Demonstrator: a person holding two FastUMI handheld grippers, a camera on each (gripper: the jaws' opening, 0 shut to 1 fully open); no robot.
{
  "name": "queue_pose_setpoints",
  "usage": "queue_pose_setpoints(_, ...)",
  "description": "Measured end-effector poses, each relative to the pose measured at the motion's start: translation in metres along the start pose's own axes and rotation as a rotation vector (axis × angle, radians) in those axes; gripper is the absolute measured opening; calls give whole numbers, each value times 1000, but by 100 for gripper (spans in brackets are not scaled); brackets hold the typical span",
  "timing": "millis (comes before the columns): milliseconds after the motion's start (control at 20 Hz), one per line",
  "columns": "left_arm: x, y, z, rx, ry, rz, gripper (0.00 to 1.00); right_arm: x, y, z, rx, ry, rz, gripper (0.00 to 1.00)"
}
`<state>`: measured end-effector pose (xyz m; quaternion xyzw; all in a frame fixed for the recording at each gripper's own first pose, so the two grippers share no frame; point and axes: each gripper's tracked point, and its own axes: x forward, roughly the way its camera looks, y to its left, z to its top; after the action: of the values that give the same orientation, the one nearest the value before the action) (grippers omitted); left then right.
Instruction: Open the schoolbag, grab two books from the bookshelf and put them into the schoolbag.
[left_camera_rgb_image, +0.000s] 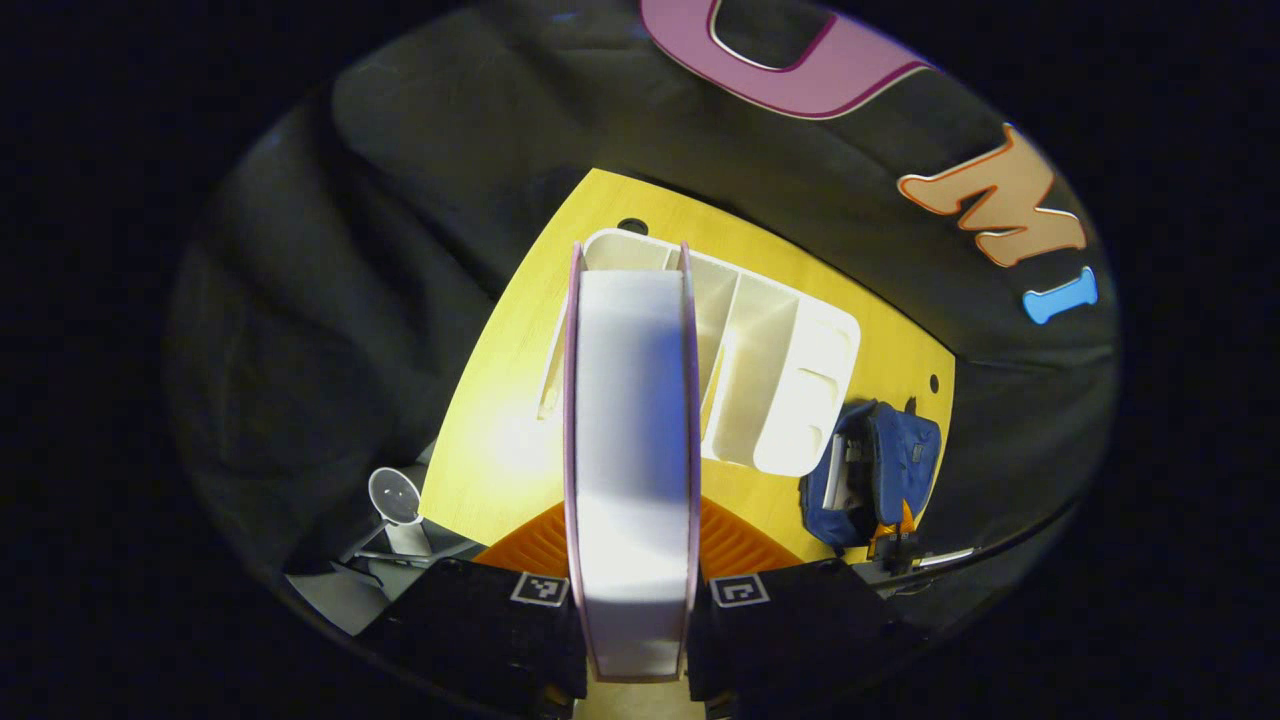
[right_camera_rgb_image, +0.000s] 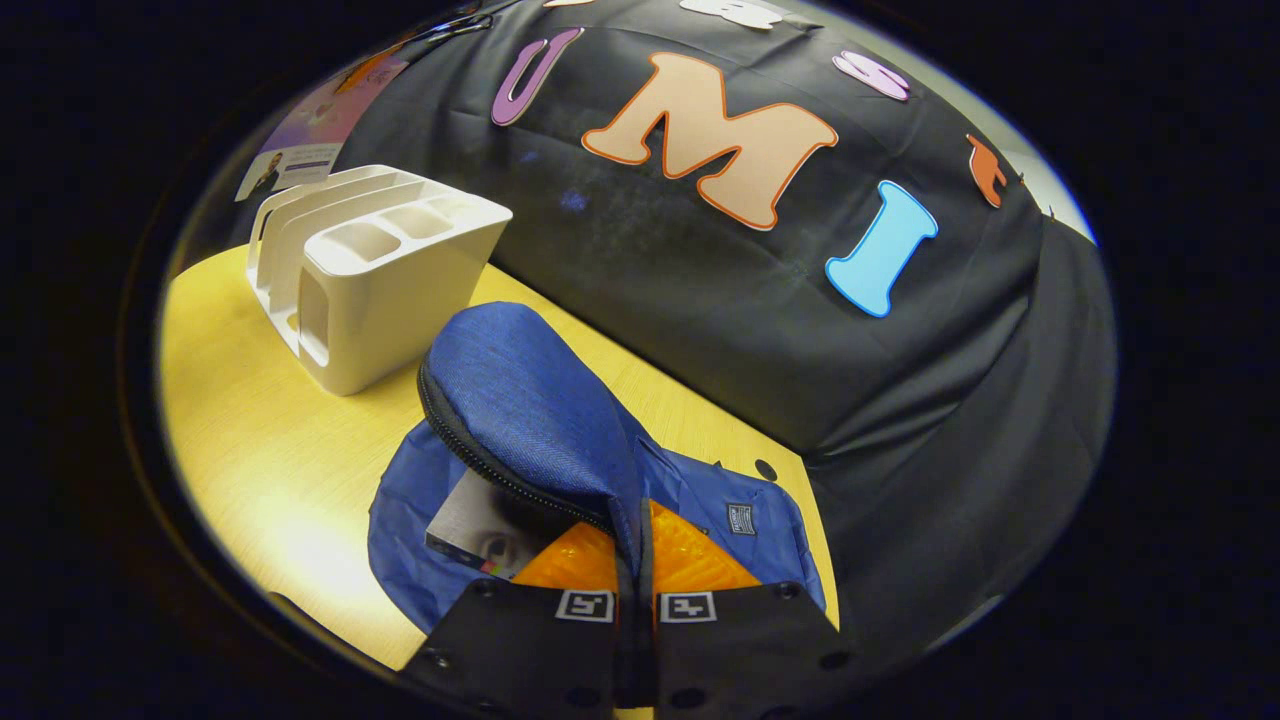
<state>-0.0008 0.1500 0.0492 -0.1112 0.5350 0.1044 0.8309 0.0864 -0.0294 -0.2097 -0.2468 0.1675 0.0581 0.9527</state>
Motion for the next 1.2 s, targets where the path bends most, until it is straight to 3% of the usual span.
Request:
queue_pose_setpoints(250,-17,-35,-17,32,-43,-68,37,-1,-6,-1,27,-12,12,3)
queue_pose_setpoints(700,-13,-120,-60,64,-72,-320,36,-7,-21,4,106,-36,8,1)
queue_pose_setpoints(1050,41,-204,-100,83,-29,-497,36,-9,-32,6,192,-53,10,1)
queue_pose_setpoints(1100,50,-212,-103,88,-28,-508,36,-10,-33,7,196,-57,12,5)
queue_pose_setpoints(1200,63,-228,-108,88,-29,-537,38,-11,-35,7,203,-65,18,0)
